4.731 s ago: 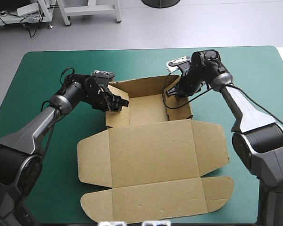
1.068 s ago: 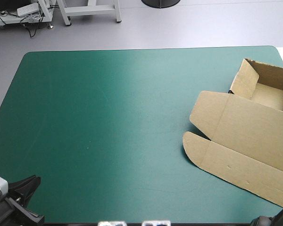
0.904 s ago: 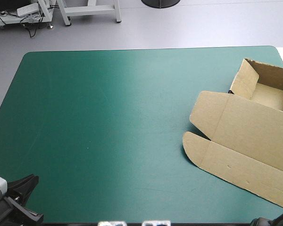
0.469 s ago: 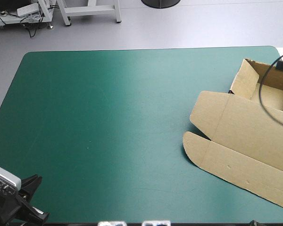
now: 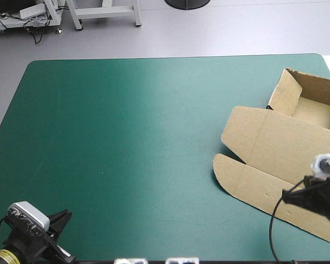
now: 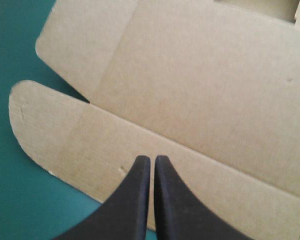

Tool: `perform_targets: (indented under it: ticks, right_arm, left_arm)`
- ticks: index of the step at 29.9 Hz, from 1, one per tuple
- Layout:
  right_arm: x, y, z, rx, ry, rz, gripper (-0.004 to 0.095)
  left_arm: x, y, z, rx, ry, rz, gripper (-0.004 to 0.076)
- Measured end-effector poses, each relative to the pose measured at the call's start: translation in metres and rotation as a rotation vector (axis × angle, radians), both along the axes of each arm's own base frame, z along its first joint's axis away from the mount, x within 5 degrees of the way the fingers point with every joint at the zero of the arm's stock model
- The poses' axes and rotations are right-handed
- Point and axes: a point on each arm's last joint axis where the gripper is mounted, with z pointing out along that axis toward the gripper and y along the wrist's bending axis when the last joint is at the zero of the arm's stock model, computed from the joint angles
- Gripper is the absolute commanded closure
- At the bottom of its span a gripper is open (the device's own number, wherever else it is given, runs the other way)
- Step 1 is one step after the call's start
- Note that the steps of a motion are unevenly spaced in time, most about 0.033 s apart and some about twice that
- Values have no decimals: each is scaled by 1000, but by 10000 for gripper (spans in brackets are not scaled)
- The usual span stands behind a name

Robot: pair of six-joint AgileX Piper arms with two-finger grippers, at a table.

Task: Fold the box

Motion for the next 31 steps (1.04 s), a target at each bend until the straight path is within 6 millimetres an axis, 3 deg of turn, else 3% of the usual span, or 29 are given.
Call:
perform_targets:
  ticks: [3, 9, 14, 31]
  right_arm:
    - [-19, 3, -36, -12, 4, -13, 885]
    - [-49, 10, -65, -12, -95, -38, 885]
    - [-59, 13, -72, -19, -143, -43, 885]
    - [-60, 15, -71, 2, -155, -33, 885]
  left_arm:
    - [-2, 1, -7, -5, -21, -1, 683]
    - [-2, 1, -7, -9, -37, 0, 683]
    - [-2, 2, -7, 1, -49, 4, 683]
    - [-1, 2, -7, 4, -49, 5, 683]
